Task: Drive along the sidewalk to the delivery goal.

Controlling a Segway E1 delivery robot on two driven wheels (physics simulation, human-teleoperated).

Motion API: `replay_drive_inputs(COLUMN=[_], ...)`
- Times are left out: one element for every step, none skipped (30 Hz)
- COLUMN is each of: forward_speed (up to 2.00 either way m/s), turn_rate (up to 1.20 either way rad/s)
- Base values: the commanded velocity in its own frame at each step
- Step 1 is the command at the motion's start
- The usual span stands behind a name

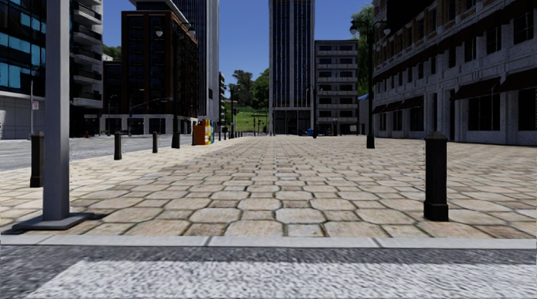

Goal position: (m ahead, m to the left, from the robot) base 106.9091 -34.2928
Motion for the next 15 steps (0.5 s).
replay_drive_inputs(forward_speed=[1.98, 1.98, 1.98, 1.98, 1.98, 1.98, 1.98, 1.98, 1.98, 1.98, 1.98, 1.98, 1.98, 1.98, 1.98], turn_rate=[0.00, 0.00, 0.00, 0.00, 0.00, -0.04, -0.11, -0.11, -0.13, -0.13, -0.13, -0.13, -0.13, -0.13, -0.13])
